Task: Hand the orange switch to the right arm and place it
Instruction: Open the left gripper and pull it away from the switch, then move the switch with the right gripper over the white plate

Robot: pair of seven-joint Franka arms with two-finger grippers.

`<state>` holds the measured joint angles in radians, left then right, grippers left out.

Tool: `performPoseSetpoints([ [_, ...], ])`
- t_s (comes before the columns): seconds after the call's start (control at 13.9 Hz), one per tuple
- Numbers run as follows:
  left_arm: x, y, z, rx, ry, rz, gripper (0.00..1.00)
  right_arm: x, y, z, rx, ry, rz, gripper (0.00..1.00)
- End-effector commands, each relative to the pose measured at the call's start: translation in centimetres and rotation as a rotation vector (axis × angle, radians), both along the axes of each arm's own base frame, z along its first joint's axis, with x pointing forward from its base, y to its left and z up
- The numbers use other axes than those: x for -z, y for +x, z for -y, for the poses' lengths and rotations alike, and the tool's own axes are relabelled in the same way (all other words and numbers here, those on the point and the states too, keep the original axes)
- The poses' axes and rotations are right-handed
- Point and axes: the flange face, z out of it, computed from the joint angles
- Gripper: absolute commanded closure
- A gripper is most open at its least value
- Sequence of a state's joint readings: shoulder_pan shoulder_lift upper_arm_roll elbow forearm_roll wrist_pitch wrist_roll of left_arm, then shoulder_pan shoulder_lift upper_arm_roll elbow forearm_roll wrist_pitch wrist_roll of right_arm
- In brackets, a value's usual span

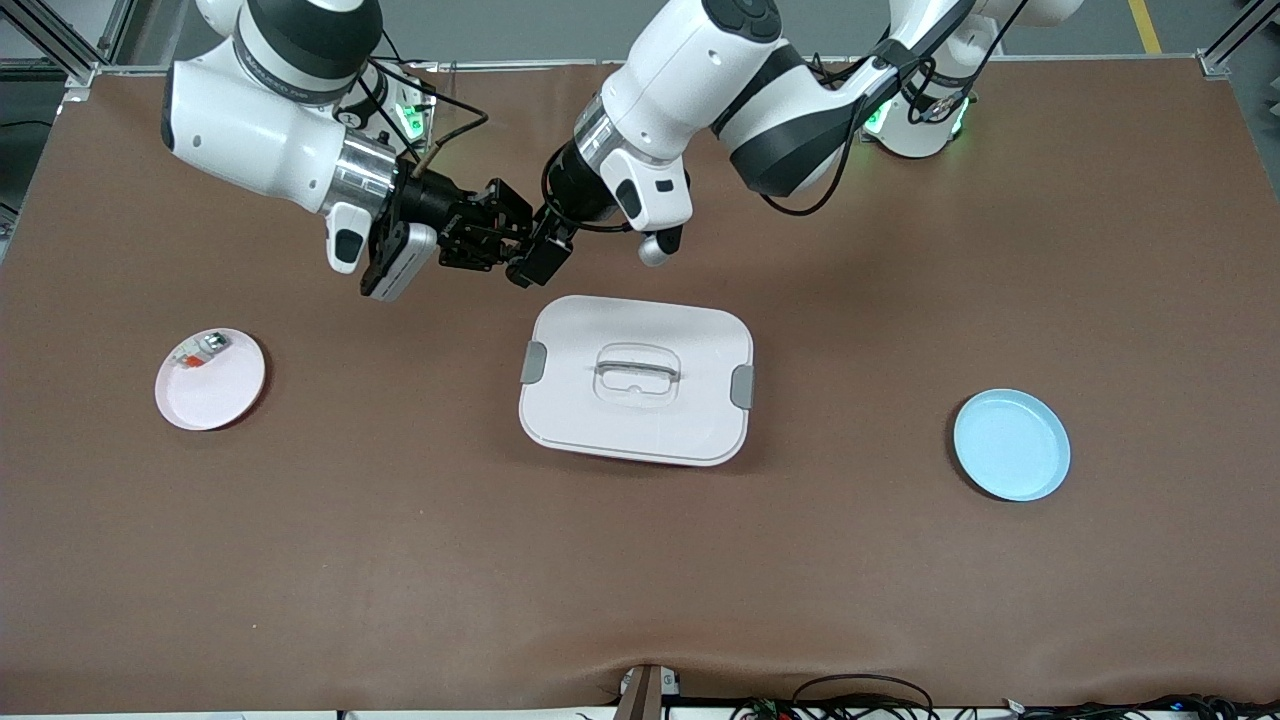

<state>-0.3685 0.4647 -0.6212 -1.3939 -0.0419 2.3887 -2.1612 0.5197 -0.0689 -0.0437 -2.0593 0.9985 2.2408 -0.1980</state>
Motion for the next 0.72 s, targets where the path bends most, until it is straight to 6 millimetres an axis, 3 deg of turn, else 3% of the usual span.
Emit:
performPoseSetpoints([
  [0.0,-1.9,0.1,-1.0,-0.006,0.012,0.044,0.0,0.0,0.7,0.5,-0.029,-0.001,0.037,1.0],
  [0.29,-3.3,0.8,-3.4,-0.001,0.103,0.085,0.0,0.3,2.1,1.4,-0.103,-0.119,0.097,1.0],
  [0.5,-2.6,1.3,-5.2,0.11,0.235,0.114,0.0,0.6,2.3,2.5,-0.174,-0.219,0.127,1.0],
  [0.65,-3.6,1.3,-7.3,0.222,0.321,0.146,0.0,0.5,3.2,5.0,-0.248,-0.312,0.171,1.0],
])
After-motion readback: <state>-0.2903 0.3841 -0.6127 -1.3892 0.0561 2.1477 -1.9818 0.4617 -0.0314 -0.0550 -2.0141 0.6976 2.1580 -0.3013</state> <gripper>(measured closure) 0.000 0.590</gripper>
